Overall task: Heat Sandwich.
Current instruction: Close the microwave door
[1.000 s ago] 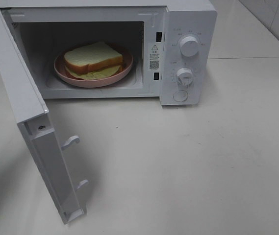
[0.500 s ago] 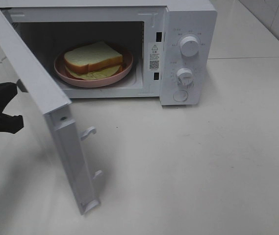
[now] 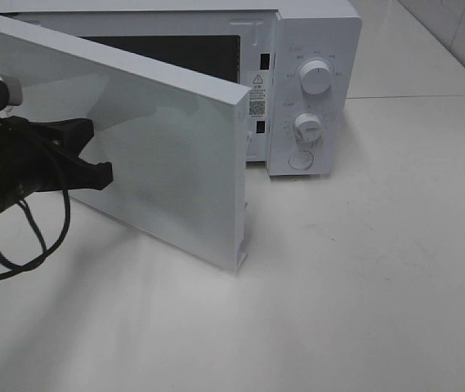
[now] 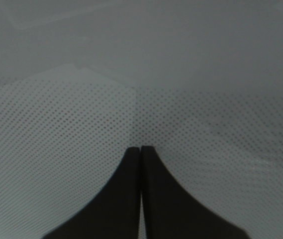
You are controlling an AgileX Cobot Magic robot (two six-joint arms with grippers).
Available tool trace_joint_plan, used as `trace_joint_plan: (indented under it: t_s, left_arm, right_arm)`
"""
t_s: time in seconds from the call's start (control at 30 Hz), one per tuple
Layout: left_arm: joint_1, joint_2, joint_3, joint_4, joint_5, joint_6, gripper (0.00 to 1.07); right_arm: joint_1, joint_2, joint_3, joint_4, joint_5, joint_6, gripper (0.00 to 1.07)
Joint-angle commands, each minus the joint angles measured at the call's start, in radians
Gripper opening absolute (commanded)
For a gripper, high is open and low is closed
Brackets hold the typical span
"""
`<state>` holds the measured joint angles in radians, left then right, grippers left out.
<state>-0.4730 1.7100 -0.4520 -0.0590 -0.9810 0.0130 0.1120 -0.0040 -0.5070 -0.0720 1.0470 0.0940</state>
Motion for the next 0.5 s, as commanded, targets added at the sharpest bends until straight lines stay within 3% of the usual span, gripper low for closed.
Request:
trace_joint_plan:
  t_s: [0.03, 0.2, 0.5]
  left_arm:
    - [-0.030, 0.022, -0.038, -0.050, -0.012, 0.013, 0.00]
    - [-0.068, 0.075, -0.111, -0.058, -0.006, 0.014, 0.00]
    - [-0.123, 0.133, -0.241, -0.158, 0.048, 0.037, 0.00]
  right_arm:
    - [-0.008, -0.026, 0.002, 0.002, -0.007, 0.008, 0.76]
    - [-0.008, -0.026, 0.002, 0.002, -0.007, 0.008, 0.76]
    - [-0.008, -0.026, 0.002, 0.002, -0.007, 0.008, 0.76]
